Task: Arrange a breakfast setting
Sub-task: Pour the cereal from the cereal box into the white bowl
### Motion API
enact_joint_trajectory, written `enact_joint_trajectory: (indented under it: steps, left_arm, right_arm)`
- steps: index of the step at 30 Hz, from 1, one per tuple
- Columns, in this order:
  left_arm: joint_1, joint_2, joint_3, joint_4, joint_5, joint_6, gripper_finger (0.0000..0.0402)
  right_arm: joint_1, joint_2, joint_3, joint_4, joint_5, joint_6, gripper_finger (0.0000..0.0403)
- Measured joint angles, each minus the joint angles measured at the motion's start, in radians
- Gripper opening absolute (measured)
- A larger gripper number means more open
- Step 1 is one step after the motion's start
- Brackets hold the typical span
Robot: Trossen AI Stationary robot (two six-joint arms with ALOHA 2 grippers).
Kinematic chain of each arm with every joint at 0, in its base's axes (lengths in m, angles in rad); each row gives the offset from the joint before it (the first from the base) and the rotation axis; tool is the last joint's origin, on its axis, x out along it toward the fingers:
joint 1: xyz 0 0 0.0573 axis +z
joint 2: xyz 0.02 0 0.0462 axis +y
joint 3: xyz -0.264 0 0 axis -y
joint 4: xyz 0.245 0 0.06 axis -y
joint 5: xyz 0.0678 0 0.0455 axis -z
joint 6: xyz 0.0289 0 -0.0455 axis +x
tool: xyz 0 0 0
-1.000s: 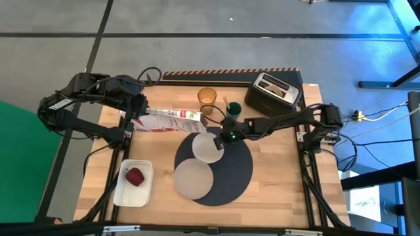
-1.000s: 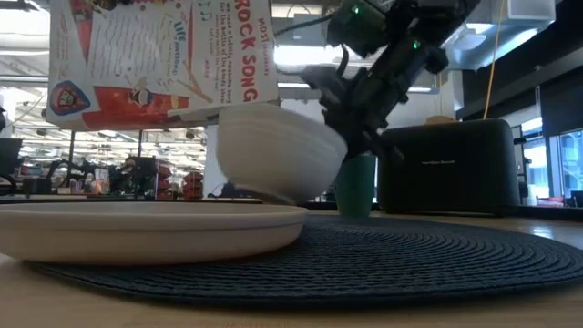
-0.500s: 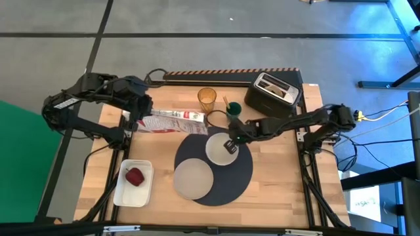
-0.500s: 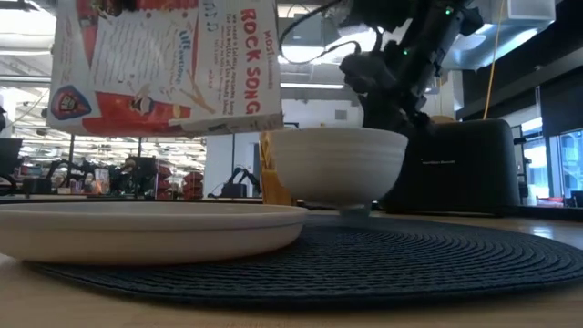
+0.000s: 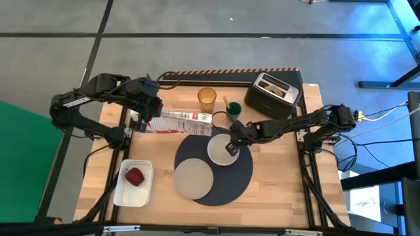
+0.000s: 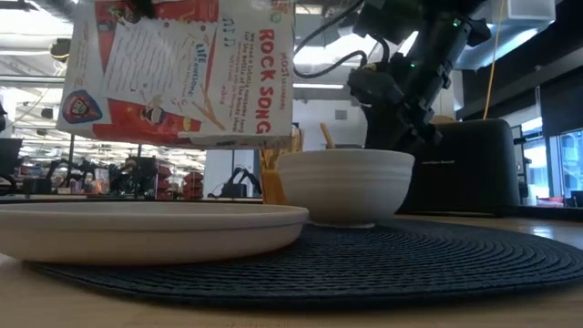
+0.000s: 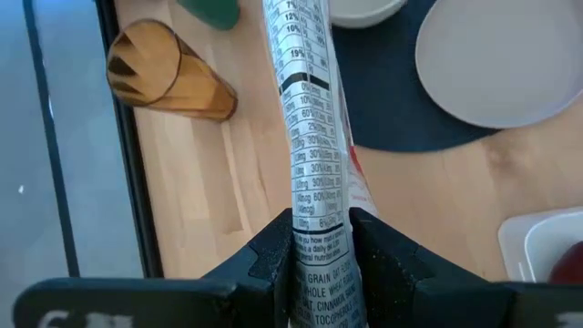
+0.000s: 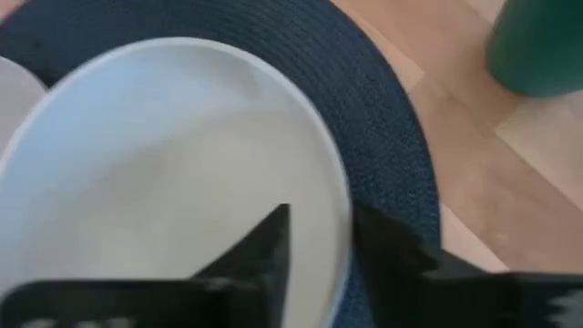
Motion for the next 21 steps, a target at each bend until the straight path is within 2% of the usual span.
enact_joint_trajectory:
  steps: [5,8,15,21]
  left_arm:
    - [0.000,0.000,0.036,0.011,0.011,-0.018,0.0093]
    - [-0.008,-0.002,0.092,0.013,0.028,-0.012,0.0093]
    - [-0.081,0.059,0.187,-0.004,0.033,0.038,0.0093]
    - [-0.138,0.157,0.188,-0.012,-0.022,0.137,0.0093]
  right_arm:
    - [0.000,-0.050,0.000,0.011,0.019,0.002,0.0202]
    - [0.000,-0.140,0.000,-0.030,0.052,0.003,0.0233]
    - [-0.039,-0.385,0.000,-0.255,0.154,0.002,0.0245]
    - [-0.118,-0.489,0.000,-0.310,0.189,-0.008,0.0245]
